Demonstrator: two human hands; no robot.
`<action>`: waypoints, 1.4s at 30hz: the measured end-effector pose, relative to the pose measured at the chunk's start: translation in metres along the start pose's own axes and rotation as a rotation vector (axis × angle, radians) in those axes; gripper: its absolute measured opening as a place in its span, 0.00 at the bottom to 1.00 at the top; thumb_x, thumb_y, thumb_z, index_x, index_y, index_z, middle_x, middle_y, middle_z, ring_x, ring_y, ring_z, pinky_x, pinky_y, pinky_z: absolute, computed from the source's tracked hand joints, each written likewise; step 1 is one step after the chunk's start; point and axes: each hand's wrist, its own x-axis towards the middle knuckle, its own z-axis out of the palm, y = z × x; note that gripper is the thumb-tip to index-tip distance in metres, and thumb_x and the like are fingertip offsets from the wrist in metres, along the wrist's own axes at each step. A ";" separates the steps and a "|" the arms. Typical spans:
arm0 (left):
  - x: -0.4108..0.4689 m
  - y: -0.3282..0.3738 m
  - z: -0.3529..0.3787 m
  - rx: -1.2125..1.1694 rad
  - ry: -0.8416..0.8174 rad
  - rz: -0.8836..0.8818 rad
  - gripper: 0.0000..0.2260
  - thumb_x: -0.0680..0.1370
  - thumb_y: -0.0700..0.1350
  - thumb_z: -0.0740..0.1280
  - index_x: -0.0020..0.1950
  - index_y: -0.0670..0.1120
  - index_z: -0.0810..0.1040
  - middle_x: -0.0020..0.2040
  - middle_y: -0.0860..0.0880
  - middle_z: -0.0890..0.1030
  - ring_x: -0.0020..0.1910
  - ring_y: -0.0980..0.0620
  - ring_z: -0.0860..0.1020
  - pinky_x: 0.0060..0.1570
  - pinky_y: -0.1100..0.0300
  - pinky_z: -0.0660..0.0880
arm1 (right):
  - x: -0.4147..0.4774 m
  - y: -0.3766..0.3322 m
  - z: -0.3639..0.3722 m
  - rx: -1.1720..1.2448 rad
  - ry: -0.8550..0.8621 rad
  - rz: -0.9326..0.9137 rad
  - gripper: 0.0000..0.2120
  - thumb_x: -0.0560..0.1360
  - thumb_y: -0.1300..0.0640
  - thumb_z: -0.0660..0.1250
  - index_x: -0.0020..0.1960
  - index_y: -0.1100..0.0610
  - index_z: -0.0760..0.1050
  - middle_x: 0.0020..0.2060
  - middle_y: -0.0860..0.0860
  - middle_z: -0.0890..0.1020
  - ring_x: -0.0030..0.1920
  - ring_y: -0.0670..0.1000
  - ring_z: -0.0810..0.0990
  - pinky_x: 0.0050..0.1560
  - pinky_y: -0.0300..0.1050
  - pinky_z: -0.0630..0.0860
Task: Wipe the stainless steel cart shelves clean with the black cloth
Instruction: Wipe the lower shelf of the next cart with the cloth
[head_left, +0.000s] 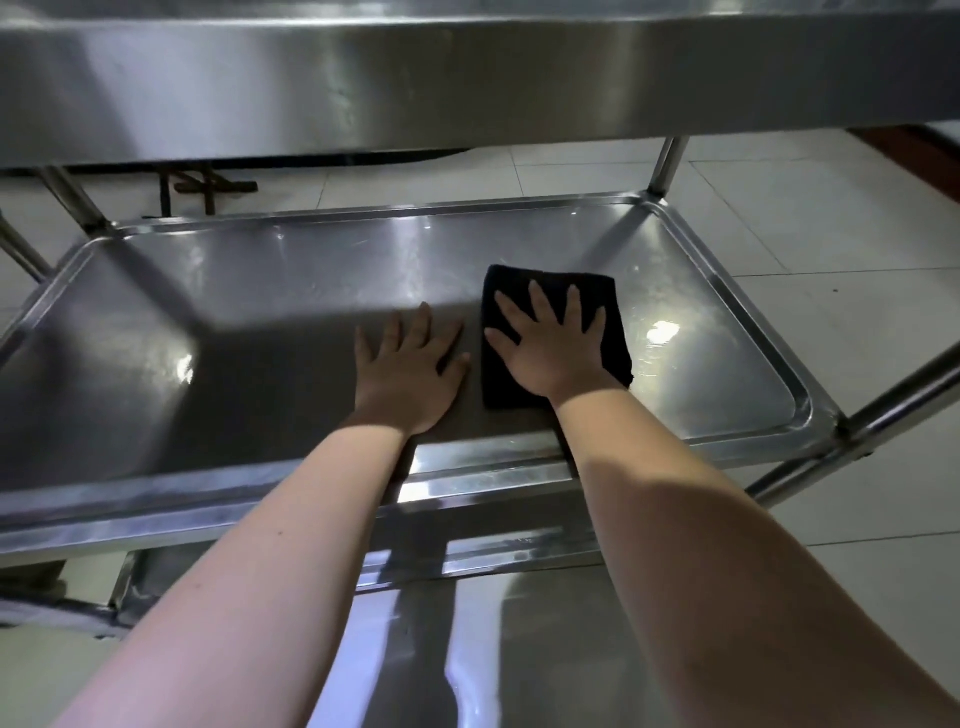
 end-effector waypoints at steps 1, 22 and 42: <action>0.000 0.000 0.000 -0.004 -0.004 -0.009 0.25 0.79 0.65 0.44 0.77 0.66 0.47 0.80 0.55 0.44 0.79 0.46 0.44 0.72 0.36 0.39 | -0.006 -0.002 0.000 -0.002 0.002 -0.001 0.29 0.78 0.31 0.42 0.77 0.34 0.42 0.79 0.46 0.42 0.77 0.63 0.36 0.71 0.70 0.36; -0.001 0.001 0.000 -0.021 0.008 0.005 0.25 0.80 0.65 0.43 0.77 0.65 0.48 0.80 0.54 0.46 0.79 0.44 0.46 0.72 0.34 0.40 | -0.080 0.094 -0.005 -0.063 -0.144 0.170 0.27 0.77 0.31 0.43 0.73 0.28 0.36 0.77 0.40 0.36 0.77 0.60 0.35 0.72 0.66 0.36; -0.076 0.031 -0.041 -0.364 -0.092 0.563 0.24 0.74 0.40 0.64 0.68 0.59 0.75 0.72 0.56 0.70 0.65 0.63 0.68 0.63 0.76 0.59 | -0.192 0.027 0.030 0.190 0.531 -0.342 0.28 0.63 0.71 0.73 0.63 0.64 0.76 0.62 0.60 0.79 0.64 0.63 0.76 0.71 0.60 0.64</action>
